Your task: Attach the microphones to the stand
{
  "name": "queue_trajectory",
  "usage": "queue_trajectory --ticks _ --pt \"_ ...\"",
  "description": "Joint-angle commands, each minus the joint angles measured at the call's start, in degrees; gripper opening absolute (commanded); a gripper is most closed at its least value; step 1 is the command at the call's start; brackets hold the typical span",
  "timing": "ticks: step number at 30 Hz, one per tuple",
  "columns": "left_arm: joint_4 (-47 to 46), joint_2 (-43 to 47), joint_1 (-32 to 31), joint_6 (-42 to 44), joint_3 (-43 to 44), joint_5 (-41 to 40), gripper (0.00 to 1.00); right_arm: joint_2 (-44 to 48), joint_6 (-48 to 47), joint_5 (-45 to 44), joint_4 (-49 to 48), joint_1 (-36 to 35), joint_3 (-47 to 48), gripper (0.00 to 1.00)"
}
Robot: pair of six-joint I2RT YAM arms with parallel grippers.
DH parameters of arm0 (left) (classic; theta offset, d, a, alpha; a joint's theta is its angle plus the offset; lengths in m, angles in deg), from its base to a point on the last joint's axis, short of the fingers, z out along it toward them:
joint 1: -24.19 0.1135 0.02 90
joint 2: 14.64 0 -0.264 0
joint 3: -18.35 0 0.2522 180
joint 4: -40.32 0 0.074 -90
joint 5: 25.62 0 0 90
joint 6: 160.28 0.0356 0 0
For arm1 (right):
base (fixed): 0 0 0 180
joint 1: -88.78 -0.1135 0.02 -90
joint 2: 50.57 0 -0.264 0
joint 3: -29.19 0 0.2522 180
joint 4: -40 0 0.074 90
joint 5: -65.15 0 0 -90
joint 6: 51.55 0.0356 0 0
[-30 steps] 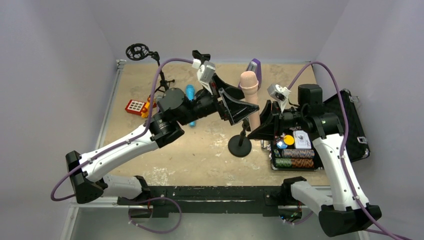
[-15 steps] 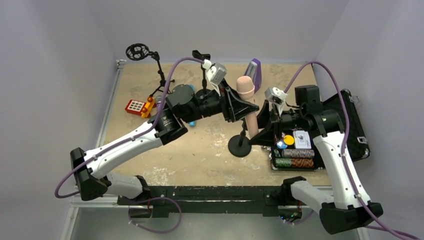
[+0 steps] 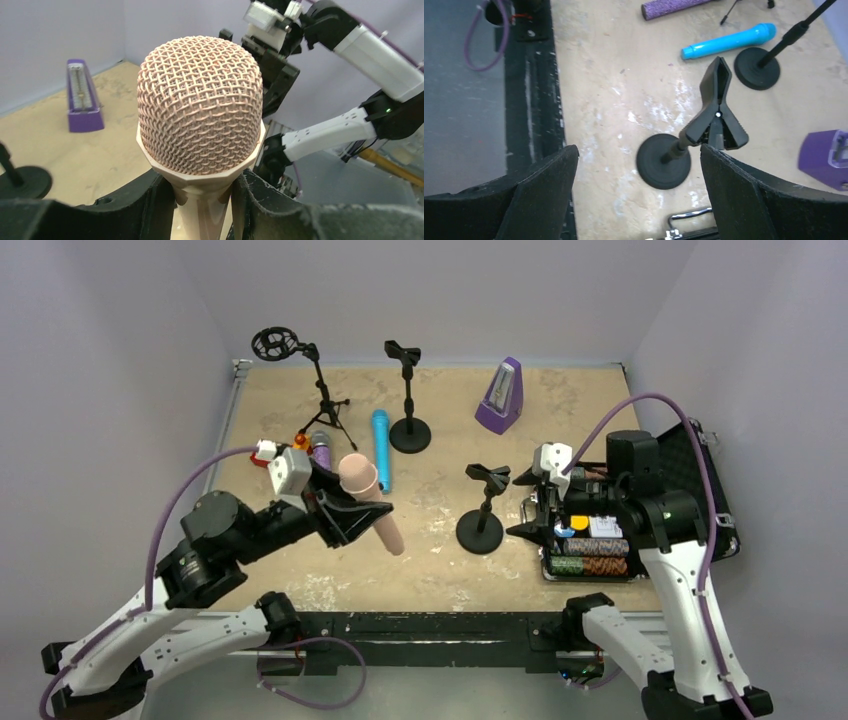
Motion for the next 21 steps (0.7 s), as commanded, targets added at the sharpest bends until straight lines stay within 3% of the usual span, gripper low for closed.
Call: queue_trajectory --ticks 1,9,21 --pt "7.80 6.83 0.18 6.43 -6.83 -5.27 0.00 -0.71 -9.75 -3.94 -9.44 0.46 -2.30 0.96" --pt "7.46 10.62 0.18 7.48 -11.06 -5.64 0.00 -7.47 -6.38 0.09 -15.83 0.57 -0.19 0.97" --pt "-2.07 -1.84 0.26 13.91 -5.66 -4.49 0.00 -11.22 -2.89 2.97 -20.60 0.64 -7.34 0.92"
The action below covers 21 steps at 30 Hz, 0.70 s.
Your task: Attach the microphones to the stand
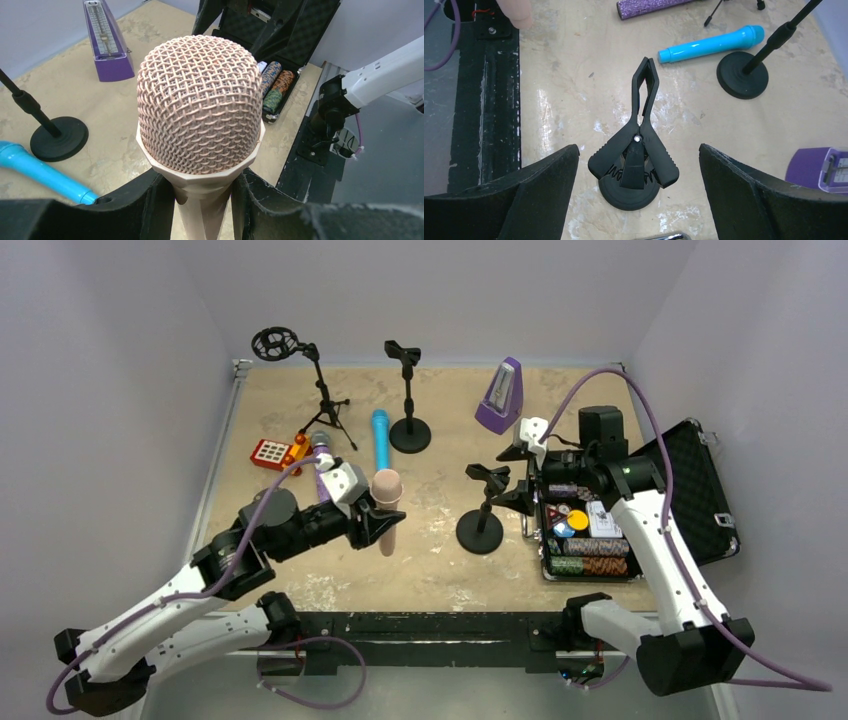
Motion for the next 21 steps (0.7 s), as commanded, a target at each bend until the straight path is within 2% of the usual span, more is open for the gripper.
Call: queue_trajectory --ticks 1,4,8,13,15,18,21 --pt "-7.74 -5.98 0.27 4.85 6.10 0.30 0.00 -0.30 0.86 2.21 -3.37 0.16 -1.94 0.91" --pt "-8.81 -10.81 0.43 6.41 9.52 0.61 0.00 -0.04 0.86 3.09 -4.35 0.15 -2.50 0.84" --pt "-9.57 -15.95 0.84 7.73 13.24 0.84 0.00 0.03 1.67 5.06 -5.43 0.22 -2.59 0.69" --pt "-13.05 -21.00 2.85 8.16 15.94 3.86 0.00 0.98 2.66 5.64 -7.28 0.18 -3.62 0.34" --pt "-14.05 -23.39 3.99 8.10 17.59 5.79 0.00 1.51 2.78 5.47 -7.84 0.24 -4.20 0.25" --pt "-15.50 -27.68 5.35 8.31 20.18 8.70 0.00 1.81 2.51 5.77 -7.85 0.29 -4.63 0.18" --pt "-18.62 -31.66 5.86 8.61 22.63 12.10 0.00 1.61 1.47 6.75 -7.10 0.31 -4.41 0.16"
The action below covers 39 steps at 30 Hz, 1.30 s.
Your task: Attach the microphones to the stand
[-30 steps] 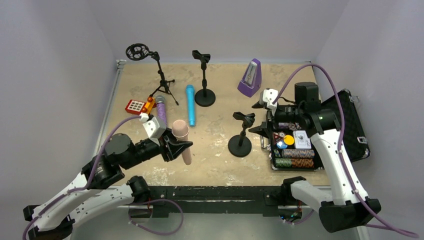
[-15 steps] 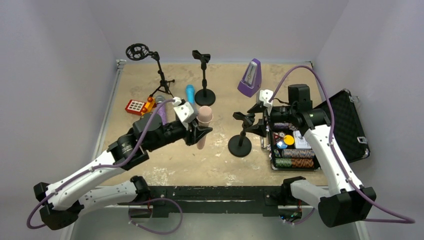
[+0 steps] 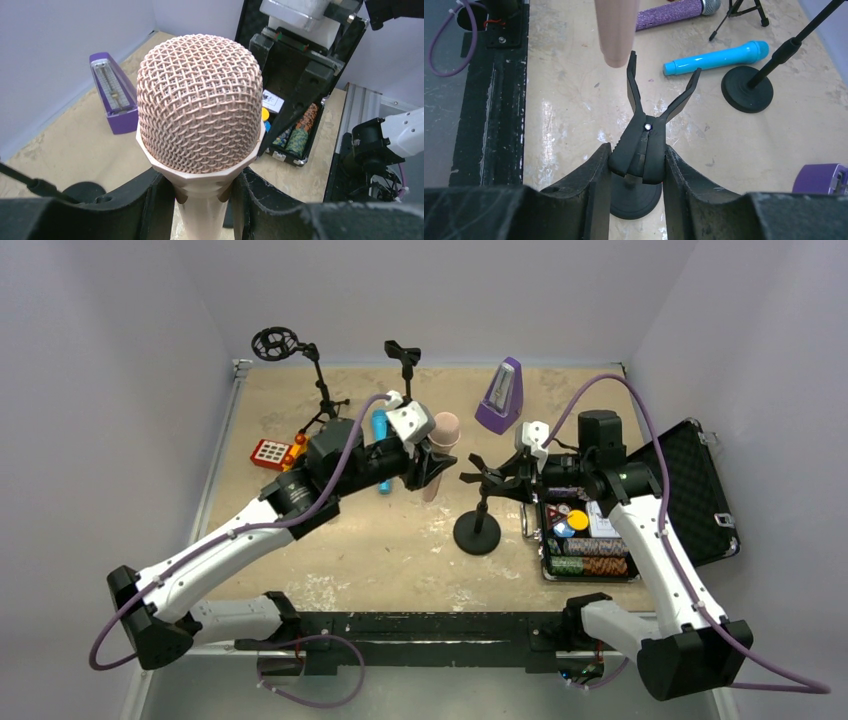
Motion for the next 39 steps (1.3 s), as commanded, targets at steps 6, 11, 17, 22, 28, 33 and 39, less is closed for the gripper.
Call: queue_trajectory --ticks 6,11,17,22,28,33,39 --pt "-7.32 -11.91 1.08 3.74 11.61 10.29 0.00 -0.90 -3.17 4.37 2.27 0.26 2.17 0.14" --pt "-9.14 -15.82 1.08 2.40 12.17 13.33 0.00 -0.65 -2.57 4.99 2.21 0.28 2.29 0.13" --pt "-13.48 -18.24 1.03 -2.17 9.32 16.94 0.00 -0.54 -1.34 5.79 1.48 0.25 1.81 0.13" --pt "-14.81 -19.38 1.00 -3.77 8.60 18.61 0.00 -0.99 -0.16 6.99 1.44 0.41 1.84 0.13" --pt "-16.85 -17.98 1.08 -3.63 5.32 16.93 0.00 -0.62 1.76 9.03 0.80 0.75 1.49 0.06" --pt "-20.99 -18.08 1.04 -5.81 3.13 16.74 0.00 -0.73 4.55 7.57 -1.11 0.81 0.11 0.50" --pt "-23.57 -17.41 1.06 -6.60 1.39 15.87 0.00 0.93 5.91 5.22 -3.02 0.84 -1.85 0.78"
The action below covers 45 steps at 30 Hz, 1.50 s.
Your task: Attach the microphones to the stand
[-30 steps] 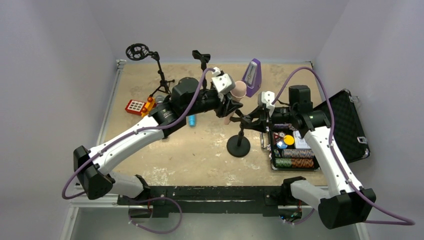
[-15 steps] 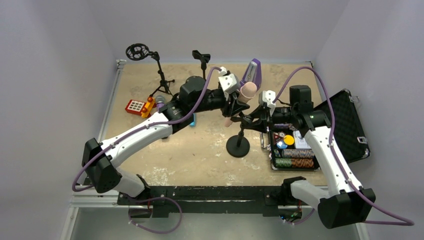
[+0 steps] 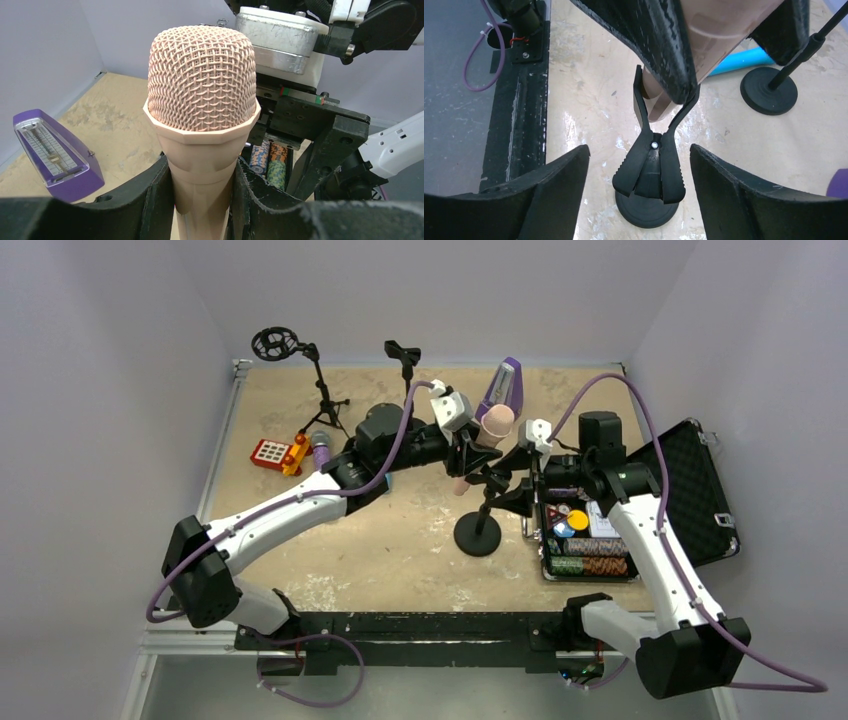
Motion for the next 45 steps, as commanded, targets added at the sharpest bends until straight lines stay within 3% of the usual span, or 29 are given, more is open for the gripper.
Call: queue_trajectory --ticks 1,5,10,12,17,19,20,24,25,26,30,34,42,45 --pt "-1.88 0.82 -0.21 -2.73 -2.17 0.78 0.00 1.55 2.32 0.78 -2.86 -0.08 -1.27 0.78" --pt "-1.96 0.97 -0.21 -2.68 -2.40 0.85 0.00 1.04 3.52 -0.15 -3.36 -0.09 -0.98 0.73" --pt "-2.26 0.88 -0.21 -2.72 -2.75 1.90 0.00 0.10 4.18 -0.43 -3.45 -0.08 -0.02 0.19" --pt "-2.98 0.83 -0.23 -3.10 -3.07 2.50 0.00 -0.23 3.53 -0.53 -3.00 -0.08 0.55 0.08" --pt "-5.41 0.04 -0.29 -4.92 -3.64 3.87 0.00 -0.92 2.88 0.45 -1.96 -0.11 1.27 0.02" --pt "-6.15 -0.16 -0.27 -5.24 -3.79 3.87 0.00 -1.02 3.08 0.60 -1.96 -0.11 1.27 0.05" --pt "-6.40 -0.29 -0.29 -5.35 -3.77 3.86 0.00 -1.10 3.22 0.79 -1.90 -0.04 1.19 0.11" --pt "-6.76 -0.52 -0.28 -6.05 -3.60 3.87 0.00 -0.39 4.42 3.71 -1.65 0.01 1.10 0.77" --pt "-6.90 -0.32 -0.29 -6.27 -3.74 3.49 0.00 0.04 4.44 3.76 -1.62 0.07 1.10 0.82" --pt "-7.08 0.16 -0.27 -6.52 -4.13 2.81 0.01 0.44 4.61 3.76 -1.61 0.29 1.10 0.84" --pt "-7.52 2.97 -0.25 -7.22 -6.10 -1.18 0.39 1.79 5.27 4.34 -1.70 2.52 0.94 0.88" --pt "-4.65 5.07 -0.21 -7.31 -5.70 -3.21 0.68 3.27 5.26 5.44 -1.70 5.02 0.64 0.91" --pt "5.67 14.77 -0.23 -3.07 -6.35 -10.50 0.95 10.53 2.94 5.86 -0.52 9.57 -2.41 0.94" --pt "9.07 20.46 -0.14 -0.74 -8.87 -13.73 0.99 13.19 1.98 5.79 -0.26 11.25 -4.73 0.95"
